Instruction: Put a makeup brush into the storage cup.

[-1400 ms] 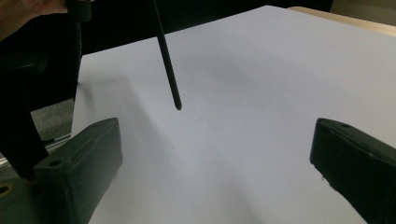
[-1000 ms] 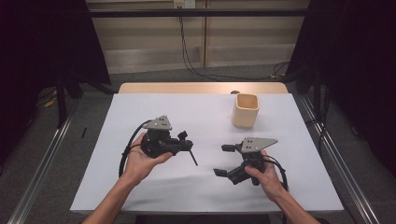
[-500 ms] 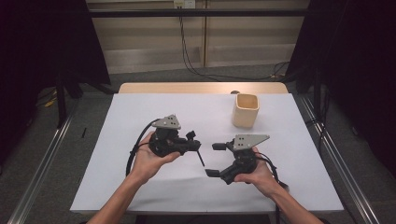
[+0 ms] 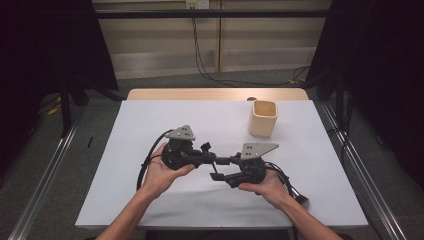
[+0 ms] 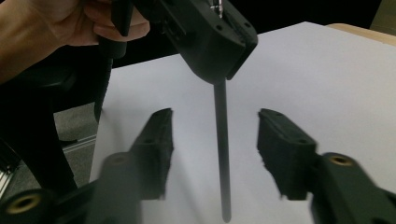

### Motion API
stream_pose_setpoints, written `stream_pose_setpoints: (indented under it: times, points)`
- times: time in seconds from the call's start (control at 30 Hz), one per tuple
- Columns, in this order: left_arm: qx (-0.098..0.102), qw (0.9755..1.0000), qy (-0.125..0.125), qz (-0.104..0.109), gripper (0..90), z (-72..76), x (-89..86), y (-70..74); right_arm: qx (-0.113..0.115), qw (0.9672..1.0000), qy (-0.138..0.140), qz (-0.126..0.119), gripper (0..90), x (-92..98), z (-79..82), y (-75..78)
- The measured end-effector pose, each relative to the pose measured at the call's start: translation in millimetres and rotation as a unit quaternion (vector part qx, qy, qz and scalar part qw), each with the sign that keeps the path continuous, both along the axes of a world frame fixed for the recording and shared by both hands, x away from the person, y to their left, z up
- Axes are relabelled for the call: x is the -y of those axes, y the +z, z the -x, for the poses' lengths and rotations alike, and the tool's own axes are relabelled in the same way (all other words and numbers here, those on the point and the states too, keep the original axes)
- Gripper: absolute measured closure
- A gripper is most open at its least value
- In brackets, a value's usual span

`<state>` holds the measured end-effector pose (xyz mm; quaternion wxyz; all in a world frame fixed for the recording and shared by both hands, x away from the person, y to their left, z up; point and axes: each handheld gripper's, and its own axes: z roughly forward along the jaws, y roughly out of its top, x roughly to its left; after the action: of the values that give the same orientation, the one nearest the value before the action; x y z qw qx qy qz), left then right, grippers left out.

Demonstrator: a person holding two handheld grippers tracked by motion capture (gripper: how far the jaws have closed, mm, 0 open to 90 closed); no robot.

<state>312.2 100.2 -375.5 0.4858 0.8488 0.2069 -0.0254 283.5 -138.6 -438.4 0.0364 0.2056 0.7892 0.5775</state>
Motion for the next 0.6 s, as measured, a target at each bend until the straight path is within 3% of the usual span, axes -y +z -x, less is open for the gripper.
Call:
stream_pose_setpoints:
  times: [0.13, 0.6]
  points:
    - [-0.008, 0.9999, 0.001, 0.008, 85.5, -1.2, -1.5, -2.0, 0.005, 1.0000, 0.006, -0.001, 66.5, -0.5, 0.6, 0.7]
    - [-0.010, 0.9999, -0.007, 0.007, 85.5, 0.5, 5.5, -5.1, -0.007, 1.0000, 0.003, 0.003, 84.6, 1.3, -0.6, -1.0]
